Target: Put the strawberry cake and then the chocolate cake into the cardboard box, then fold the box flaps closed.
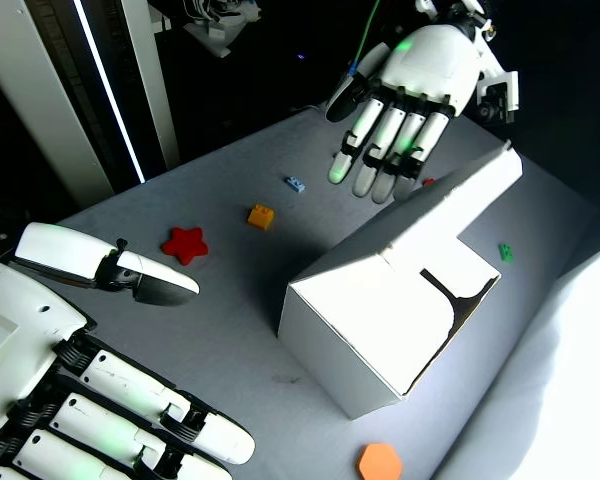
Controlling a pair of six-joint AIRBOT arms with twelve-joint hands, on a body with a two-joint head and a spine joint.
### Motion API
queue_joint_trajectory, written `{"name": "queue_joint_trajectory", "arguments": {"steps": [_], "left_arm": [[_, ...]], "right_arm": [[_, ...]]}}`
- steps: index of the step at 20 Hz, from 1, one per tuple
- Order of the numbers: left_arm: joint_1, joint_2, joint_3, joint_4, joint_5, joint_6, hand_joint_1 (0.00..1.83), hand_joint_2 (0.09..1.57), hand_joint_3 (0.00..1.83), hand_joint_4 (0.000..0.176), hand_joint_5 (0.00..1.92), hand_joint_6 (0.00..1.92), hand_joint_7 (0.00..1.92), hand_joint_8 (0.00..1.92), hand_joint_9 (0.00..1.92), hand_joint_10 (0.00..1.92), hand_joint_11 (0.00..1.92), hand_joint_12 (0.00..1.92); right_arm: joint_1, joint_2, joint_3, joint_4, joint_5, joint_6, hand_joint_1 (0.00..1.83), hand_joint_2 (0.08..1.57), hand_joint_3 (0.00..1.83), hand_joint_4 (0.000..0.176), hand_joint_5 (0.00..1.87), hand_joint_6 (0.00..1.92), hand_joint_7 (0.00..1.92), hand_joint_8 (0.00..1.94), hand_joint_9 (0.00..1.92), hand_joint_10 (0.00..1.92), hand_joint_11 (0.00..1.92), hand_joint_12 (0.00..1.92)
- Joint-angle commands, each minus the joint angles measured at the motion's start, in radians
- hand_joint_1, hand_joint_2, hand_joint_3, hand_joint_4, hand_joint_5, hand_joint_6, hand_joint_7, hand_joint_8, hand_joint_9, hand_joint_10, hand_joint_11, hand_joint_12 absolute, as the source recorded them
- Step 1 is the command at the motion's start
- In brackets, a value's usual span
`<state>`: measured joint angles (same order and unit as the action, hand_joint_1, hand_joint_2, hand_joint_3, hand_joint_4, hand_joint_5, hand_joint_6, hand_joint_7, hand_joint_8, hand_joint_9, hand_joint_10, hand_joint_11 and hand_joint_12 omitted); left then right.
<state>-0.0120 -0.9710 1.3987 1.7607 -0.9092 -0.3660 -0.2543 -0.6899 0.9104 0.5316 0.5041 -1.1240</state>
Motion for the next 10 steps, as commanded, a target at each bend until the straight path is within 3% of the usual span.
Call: {"name": "queue_joint_trajectory", "arguments": {"steps": [1,3,8,10], "left_arm": [[-0.023,-0.009,0.023,-0.074,0.007,-0.002,0.0,1.22,0.0,0.061,0.18,0.01,0.23,0.0,0.29,0.0,0.0,1.05],[-0.032,-0.056,0.079,-0.068,0.008,-0.004,0.0,1.22,0.0,0.068,0.19,0.0,0.23,0.0,0.3,0.0,0.0,1.04],[-0.023,-0.171,0.239,-0.059,0.007,-0.004,0.0,1.23,0.0,0.065,0.19,0.0,0.22,0.0,0.28,0.0,0.0,1.01],[-0.015,-0.218,0.31,-0.055,0.006,-0.004,0.0,1.23,0.0,0.064,0.2,0.0,0.22,0.0,0.29,0.0,0.0,1.01]], "right_arm": [[0.007,0.014,0.003,-0.012,0.12,0.007,0.09,1.25,0.0,0.0,0.09,0.02,0.08,0.0,0.08,0.02,0.01,0.0],[0.007,0.013,0.003,-0.012,0.12,0.007,0.11,1.24,0.0,0.0,0.09,0.02,0.1,0.01,0.08,0.02,0.01,0.01],[0.007,0.01,0.003,-0.012,0.116,0.006,0.09,1.24,0.0,0.0,0.08,0.0,0.1,0.0,0.07,0.01,0.0,0.11],[0.007,0.009,0.003,-0.012,0.116,0.006,0.09,1.25,0.0,0.0,0.06,0.0,0.09,0.0,0.06,0.0,0.0,0.05]]}}
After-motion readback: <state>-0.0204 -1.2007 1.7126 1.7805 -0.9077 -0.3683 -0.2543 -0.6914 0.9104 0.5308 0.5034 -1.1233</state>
